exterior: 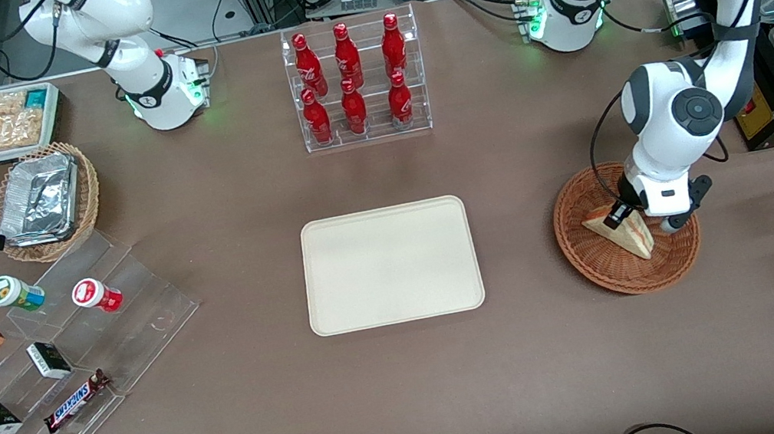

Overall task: Place sandwich from basket to tray
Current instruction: 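Lift the sandwich and carry it over the cream tray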

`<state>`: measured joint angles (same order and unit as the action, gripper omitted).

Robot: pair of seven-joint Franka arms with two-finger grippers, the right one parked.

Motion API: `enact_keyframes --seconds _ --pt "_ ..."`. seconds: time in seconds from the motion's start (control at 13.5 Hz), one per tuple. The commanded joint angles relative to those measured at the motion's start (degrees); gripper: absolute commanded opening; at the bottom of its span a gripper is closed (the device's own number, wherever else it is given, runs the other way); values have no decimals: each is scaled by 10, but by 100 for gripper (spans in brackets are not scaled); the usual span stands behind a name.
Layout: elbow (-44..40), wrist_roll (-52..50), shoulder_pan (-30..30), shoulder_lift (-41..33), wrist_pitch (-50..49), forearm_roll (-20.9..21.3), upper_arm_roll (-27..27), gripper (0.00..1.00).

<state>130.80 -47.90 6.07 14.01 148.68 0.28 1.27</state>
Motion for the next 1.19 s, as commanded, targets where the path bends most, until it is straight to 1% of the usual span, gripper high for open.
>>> enact_keyframes --seconds 0.0,0.22,0.3,0.44,0.52,0.67,0.81,1.11 --pt "-2 -1 3 -26 -6 4 -4 26" --pt "-19 3 14 -78 -93 19 1 26" --pt "-37 3 31 -92 -132 28 1 27" --pt "-102 -5 81 -89 -223 28 1 27" --pt "-133 -5 111 -78 -261 28 1 27" --pt "-184 -5 164 -56 -297 27 1 28" --pt "-225 -5 218 -16 -297 26 1 28" --pt "-343 -11 316 93 -298 22 1 28"
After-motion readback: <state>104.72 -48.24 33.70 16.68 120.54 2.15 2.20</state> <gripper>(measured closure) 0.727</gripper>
